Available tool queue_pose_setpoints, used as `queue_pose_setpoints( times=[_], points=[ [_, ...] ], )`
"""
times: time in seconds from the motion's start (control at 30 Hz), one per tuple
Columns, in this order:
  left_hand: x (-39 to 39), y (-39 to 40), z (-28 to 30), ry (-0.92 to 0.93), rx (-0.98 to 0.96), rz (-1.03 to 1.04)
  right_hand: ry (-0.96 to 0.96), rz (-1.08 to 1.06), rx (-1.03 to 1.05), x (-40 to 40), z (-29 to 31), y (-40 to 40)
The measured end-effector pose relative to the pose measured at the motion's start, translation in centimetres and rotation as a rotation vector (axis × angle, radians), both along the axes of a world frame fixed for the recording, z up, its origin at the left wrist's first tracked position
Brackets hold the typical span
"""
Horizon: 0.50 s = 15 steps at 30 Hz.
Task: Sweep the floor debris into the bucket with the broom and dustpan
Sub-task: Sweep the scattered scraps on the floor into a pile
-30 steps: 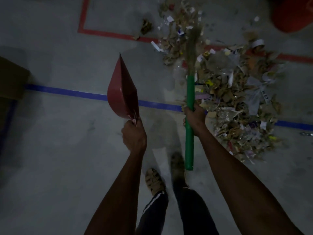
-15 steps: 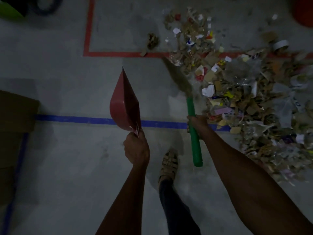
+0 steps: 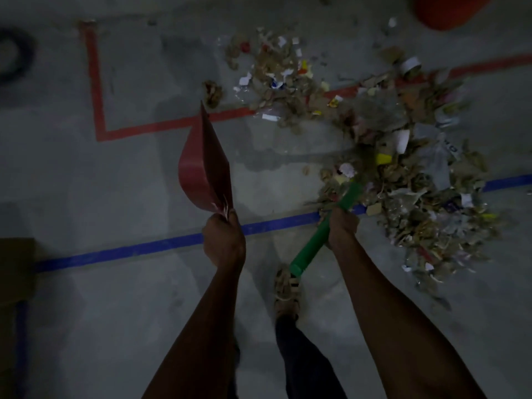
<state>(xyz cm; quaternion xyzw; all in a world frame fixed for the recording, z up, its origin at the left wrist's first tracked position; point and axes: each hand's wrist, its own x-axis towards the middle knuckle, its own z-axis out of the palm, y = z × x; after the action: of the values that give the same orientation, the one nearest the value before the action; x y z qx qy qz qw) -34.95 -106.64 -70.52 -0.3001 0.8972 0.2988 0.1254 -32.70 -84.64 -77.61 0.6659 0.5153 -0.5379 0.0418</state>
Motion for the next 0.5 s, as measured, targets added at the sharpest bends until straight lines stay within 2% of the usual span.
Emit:
queue_pose_setpoints(
  times=[0.2,0.37,0.5],
  points=[
    [-2.9,-1.5,0.5,-0.020,0.015,-0.088,0.146,-0.149,0.038,-1.6,3.5,-2.2],
    [-6.3,-4.7,1.2,-0.047,0.019,-0.159,0.353,-0.303,-0.142,-5.5,6.9,-8.4],
    [-9.6,-9.0,2.2,-0.030,0.012,-0.188,0.376,-0.315,-0.273,-10.3,8.5,-13.7]
  ],
)
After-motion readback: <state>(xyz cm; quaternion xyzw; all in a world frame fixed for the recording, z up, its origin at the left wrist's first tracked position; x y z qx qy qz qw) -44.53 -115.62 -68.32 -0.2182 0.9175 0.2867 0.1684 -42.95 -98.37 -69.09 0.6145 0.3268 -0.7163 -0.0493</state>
